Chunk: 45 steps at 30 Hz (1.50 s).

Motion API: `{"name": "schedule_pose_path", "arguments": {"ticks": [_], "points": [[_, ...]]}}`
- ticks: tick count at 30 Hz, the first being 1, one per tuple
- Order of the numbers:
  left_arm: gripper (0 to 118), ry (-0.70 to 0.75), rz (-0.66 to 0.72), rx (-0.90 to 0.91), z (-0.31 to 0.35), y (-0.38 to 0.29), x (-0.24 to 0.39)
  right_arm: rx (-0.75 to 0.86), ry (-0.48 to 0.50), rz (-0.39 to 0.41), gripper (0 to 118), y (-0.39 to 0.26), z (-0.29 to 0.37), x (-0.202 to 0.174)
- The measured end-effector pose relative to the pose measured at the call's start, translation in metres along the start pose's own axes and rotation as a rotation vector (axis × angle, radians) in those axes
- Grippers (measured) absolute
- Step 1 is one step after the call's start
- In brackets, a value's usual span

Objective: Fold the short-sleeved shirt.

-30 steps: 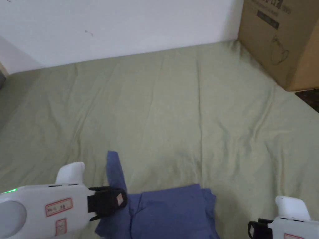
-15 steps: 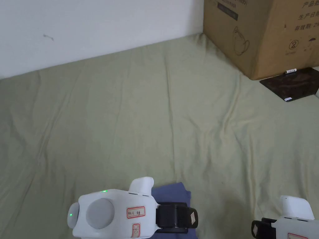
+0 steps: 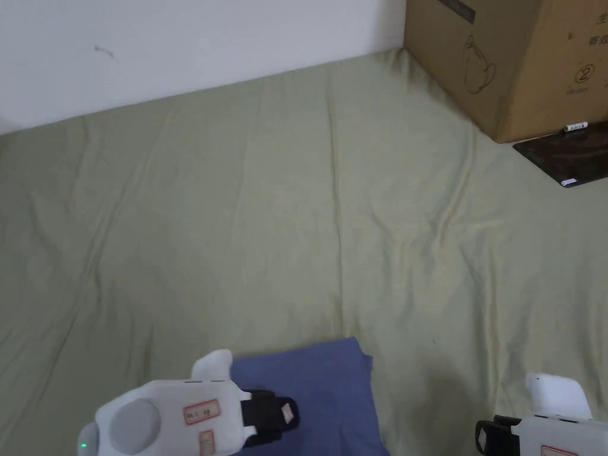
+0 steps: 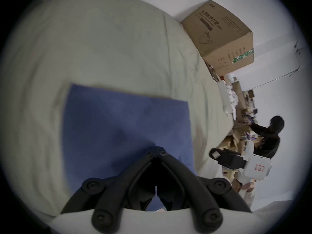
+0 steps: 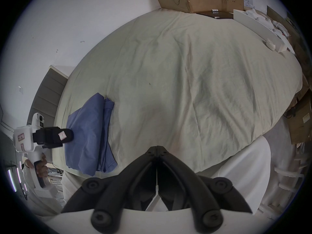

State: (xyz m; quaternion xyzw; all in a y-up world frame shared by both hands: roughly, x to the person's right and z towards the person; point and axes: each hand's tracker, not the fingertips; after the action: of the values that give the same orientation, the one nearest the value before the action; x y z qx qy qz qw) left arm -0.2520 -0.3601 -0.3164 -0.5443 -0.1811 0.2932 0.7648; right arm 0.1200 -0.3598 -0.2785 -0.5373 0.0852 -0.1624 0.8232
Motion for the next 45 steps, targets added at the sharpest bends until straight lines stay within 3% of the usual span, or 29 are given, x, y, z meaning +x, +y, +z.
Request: {"name": "schedule_pose_path", "arguments": {"ticks": [3,8,16,20,23,28,33,38,45], "points": [[0,-0.047,-0.035,-0.067,-0.027,-0.011,0.021,0.0,-0.004,-0.003,0,0.0,0.001,0.0],[0,-0.003,-0.118,-0.177,-0.073,-0.023,0.044,-0.003,-0.007,-0.006,0,0.0,0.001,0.001],[0,-0.116,-0.196,-0.197,-0.077,-0.024,0.063,-0.005,-0.023,0.026,0,0.0,0.004,-0.008],[0,-0.167,-0.173,-0.15,-0.06,-0.02,0.049,-0.009,-0.024,0.054,0,0.004,0.005,-0.02],[0,-0.183,-0.14,-0.05,-0.008,-0.017,0.036,-0.009,-0.017,0.104,0,0.009,0.004,-0.036],[0,-0.089,-0.028,0.147,0.077,-0.018,-0.037,-0.023,0.101,0.232,0,0.023,-0.003,-0.088],[0,-0.052,0.119,0.233,0.124,-0.047,-0.1,-0.076,0.249,0.369,0,0.032,-0.026,-0.151],[0,-0.049,0.212,0.277,0.132,-0.076,-0.126,-0.196,0.25,0.382,0,0.032,-0.082,-0.186],[0,-0.098,0.239,0.271,0.123,-0.078,-0.131,-0.247,0.243,0.325,0,0.03,-0.105,-0.181]]}}
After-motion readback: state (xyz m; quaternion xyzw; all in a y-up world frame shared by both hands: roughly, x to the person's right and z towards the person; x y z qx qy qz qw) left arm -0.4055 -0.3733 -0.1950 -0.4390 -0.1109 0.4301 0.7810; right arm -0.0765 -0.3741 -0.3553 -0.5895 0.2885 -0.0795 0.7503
